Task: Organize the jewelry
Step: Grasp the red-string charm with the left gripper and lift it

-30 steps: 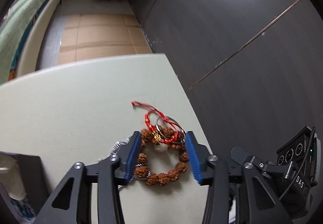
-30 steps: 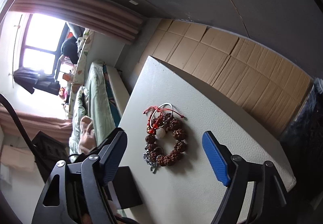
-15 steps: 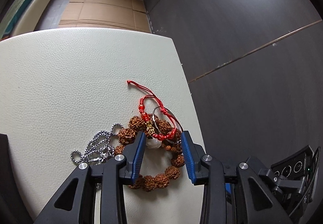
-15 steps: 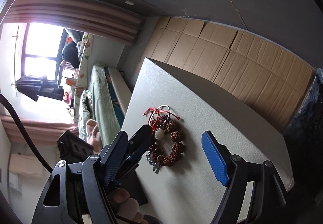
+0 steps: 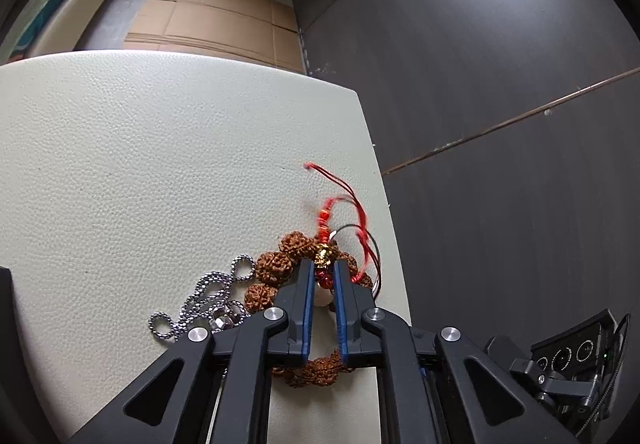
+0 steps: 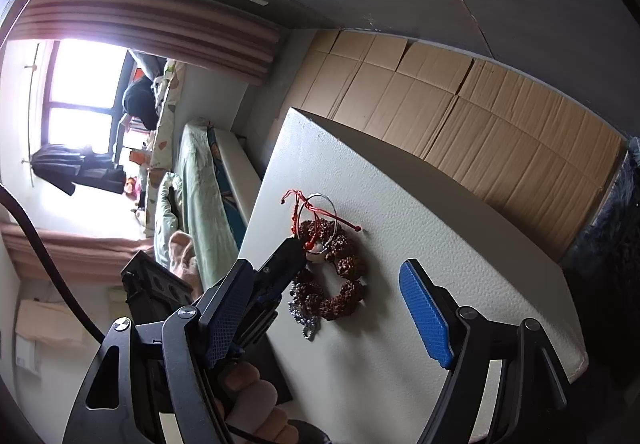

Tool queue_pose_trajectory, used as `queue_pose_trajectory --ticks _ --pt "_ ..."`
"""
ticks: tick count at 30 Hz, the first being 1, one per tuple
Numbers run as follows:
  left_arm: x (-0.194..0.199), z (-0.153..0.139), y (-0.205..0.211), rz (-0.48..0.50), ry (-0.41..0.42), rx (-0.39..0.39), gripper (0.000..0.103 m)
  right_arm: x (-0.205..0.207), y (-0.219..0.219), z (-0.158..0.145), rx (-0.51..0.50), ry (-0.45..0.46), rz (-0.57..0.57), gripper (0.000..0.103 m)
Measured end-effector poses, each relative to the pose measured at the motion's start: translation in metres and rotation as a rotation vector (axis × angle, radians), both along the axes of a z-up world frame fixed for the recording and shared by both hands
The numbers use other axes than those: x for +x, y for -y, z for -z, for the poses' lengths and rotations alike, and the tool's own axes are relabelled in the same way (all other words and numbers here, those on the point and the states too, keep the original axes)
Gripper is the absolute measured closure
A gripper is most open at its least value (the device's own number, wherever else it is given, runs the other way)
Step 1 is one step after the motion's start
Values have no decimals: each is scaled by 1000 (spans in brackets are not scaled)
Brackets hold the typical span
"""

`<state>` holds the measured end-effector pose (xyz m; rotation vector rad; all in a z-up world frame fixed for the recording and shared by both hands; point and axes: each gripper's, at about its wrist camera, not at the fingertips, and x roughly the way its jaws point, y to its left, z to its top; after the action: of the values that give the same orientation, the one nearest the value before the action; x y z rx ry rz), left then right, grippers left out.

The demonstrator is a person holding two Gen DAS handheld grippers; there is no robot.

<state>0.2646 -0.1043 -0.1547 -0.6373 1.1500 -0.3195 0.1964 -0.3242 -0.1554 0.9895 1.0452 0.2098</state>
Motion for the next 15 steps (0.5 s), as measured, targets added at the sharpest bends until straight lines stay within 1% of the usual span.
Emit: queue_pose_trajectory --ticks 2,8,9,10,13,15 --pt "1 -4 -1 -1 10 3 95 1 -1 -1 -5 3 -6 26" --pt "-11 -23 -16 6 39 -27 95 6 -7 -6 -32 34 -21 26" --pt "-13 -27 -18 7 46 -28 95 6 -7 -6 -37 40 -23 27" --pt "-14 -31 -20 6 53 -32 95 8 -8 -7 -42 45 -26 33" --pt "-18 -42 -28 4 74 -44 95 14 -11 -5 -55 42 -34 44" --pt "-20 -49 -34 -1 90 -44 95 17 -14 -4 -77 34 -34 50"
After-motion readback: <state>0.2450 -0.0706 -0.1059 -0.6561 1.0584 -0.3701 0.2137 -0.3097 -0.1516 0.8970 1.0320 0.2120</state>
